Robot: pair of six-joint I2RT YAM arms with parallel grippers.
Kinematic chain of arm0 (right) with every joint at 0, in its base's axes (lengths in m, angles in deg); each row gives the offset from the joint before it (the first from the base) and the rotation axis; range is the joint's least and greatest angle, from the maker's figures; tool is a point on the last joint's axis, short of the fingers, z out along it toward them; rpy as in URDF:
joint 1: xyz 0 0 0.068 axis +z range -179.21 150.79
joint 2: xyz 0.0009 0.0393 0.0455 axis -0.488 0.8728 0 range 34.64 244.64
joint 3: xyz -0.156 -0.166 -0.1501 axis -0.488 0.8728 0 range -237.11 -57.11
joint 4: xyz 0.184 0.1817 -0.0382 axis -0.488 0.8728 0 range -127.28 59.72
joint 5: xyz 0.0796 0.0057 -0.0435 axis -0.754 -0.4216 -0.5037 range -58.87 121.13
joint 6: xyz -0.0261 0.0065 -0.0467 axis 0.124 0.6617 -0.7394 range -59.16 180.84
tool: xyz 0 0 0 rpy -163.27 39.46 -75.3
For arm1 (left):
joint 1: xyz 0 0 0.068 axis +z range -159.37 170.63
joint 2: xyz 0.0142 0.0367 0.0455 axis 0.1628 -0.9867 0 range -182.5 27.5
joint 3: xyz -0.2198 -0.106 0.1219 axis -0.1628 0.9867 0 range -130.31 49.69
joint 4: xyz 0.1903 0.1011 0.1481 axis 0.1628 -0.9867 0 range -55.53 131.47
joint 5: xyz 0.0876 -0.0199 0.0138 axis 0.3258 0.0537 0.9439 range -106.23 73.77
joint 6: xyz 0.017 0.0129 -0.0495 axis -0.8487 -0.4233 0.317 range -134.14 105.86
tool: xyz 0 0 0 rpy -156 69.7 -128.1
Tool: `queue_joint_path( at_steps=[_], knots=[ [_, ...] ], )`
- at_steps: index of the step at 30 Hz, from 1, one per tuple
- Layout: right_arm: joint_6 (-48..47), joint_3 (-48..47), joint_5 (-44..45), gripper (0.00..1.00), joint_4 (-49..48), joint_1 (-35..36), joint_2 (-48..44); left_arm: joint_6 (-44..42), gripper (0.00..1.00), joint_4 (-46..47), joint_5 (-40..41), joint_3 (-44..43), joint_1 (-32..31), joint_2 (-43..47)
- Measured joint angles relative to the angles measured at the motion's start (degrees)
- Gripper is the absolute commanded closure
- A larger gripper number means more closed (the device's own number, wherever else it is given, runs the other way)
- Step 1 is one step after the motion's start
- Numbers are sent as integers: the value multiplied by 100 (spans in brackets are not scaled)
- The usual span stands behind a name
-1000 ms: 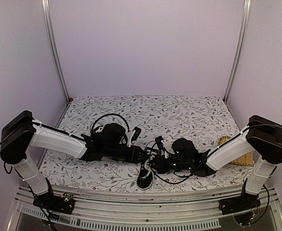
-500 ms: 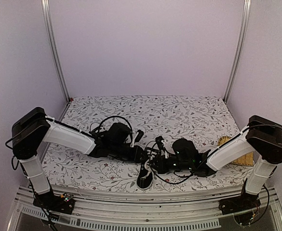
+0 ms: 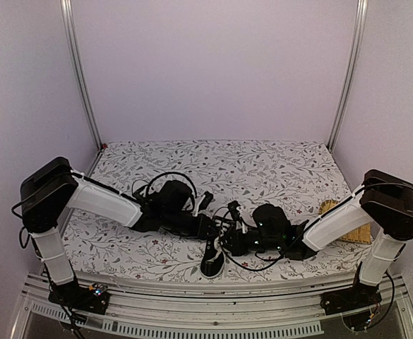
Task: Tie the shoes
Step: Cross the half-tied shoelace with the shoelace loop.
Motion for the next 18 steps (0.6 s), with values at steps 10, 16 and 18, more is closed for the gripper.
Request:
queue_joint_path(
  at_steps=[10,16,18],
  knots=[
    [0,31,0,98,-2,0,0,208,98,363,-269,83,0,-74],
    [0,37,-17,98,4,2,0,372,100,699,-372,232,0,-94],
    [0,39,-20,98,4,2,-2,409,100,765,-367,269,0,-94]
  ],
)
